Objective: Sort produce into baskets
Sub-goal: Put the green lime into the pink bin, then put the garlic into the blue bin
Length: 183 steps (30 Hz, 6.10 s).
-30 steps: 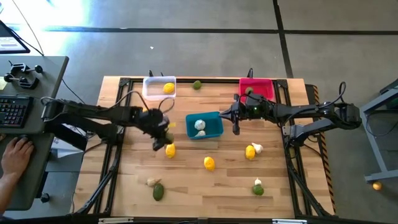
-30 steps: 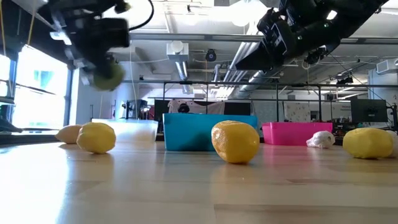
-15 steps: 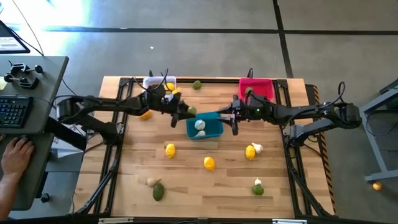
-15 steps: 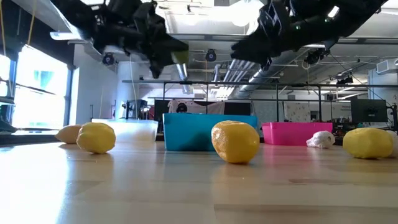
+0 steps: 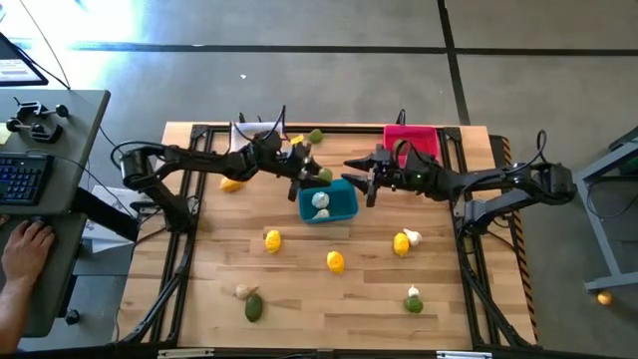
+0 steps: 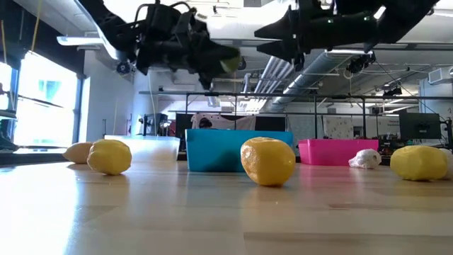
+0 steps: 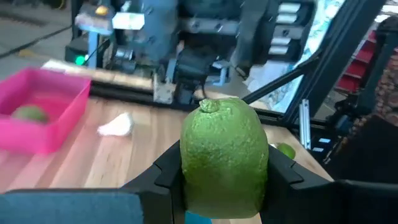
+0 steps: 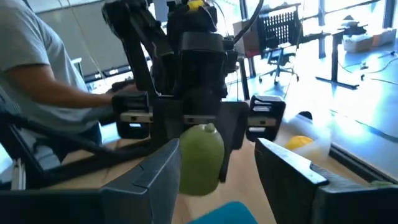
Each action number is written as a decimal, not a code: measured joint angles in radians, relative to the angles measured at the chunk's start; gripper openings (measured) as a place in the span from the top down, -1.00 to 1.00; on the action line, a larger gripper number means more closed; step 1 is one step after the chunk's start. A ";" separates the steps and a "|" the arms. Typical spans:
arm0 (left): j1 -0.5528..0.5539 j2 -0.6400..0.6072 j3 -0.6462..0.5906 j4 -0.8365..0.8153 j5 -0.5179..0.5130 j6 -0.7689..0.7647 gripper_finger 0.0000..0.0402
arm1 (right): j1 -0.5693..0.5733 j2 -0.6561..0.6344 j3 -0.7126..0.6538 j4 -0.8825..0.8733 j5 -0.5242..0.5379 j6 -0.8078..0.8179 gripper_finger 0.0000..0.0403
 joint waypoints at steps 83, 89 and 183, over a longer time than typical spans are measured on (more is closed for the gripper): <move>0.021 0.047 0.103 -0.165 -0.084 0.163 0.12 | -0.774 0.120 0.075 -0.800 0.255 -0.054 0.46; 0.021 0.047 0.103 -0.165 -0.104 0.163 0.12 | -0.796 0.213 0.074 -0.759 0.256 -0.050 0.45; -0.791 -0.377 0.020 -1.208 -0.746 0.014 0.35 | 0.123 -0.206 -0.215 -0.330 0.440 -0.035 1.00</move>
